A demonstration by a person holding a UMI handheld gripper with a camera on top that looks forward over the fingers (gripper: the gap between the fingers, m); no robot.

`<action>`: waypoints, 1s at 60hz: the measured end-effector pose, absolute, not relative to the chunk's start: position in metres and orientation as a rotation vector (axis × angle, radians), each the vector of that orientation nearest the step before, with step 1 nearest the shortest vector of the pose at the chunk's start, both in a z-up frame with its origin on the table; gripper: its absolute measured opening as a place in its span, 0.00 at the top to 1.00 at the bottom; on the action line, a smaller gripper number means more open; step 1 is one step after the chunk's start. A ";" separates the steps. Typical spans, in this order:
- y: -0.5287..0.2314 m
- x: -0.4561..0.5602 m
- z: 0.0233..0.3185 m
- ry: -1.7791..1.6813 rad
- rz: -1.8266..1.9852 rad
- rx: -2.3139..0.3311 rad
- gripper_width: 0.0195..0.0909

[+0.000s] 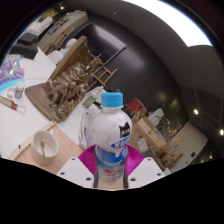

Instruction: Pour water

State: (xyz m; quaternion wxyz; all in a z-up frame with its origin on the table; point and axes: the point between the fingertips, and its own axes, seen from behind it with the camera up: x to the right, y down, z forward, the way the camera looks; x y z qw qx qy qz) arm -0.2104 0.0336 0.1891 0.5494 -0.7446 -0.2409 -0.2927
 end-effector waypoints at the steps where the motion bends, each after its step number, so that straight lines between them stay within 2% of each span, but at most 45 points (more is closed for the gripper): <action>1: 0.032 -0.209 0.188 -0.523 -0.638 -1.785 0.82; 7: 0.027 -0.206 0.166 -0.304 -0.343 -1.886 0.82; 13: 0.029 -0.203 0.130 -0.151 -0.145 -1.947 0.81; 26: 0.037 -0.198 0.075 -0.111 -0.026 -1.959 0.80; 34: 0.037 -0.200 0.066 -0.105 0.012 -1.933 0.80; 41: 0.036 -0.198 0.067 -0.067 0.034 -1.925 0.73; 50: 0.030 -0.196 0.066 -0.053 0.051 -1.956 0.54; 51: 0.028 -0.197 0.066 -0.050 0.054 -1.965 0.48; 56: 0.016 -0.199 0.074 -0.028 0.074 -1.996 0.05; 58: 0.008 -0.197 0.081 -0.013 0.067 -2.006 0.11; 60: -0.001 -0.196 0.088 0.002 0.051 -2.017 0.11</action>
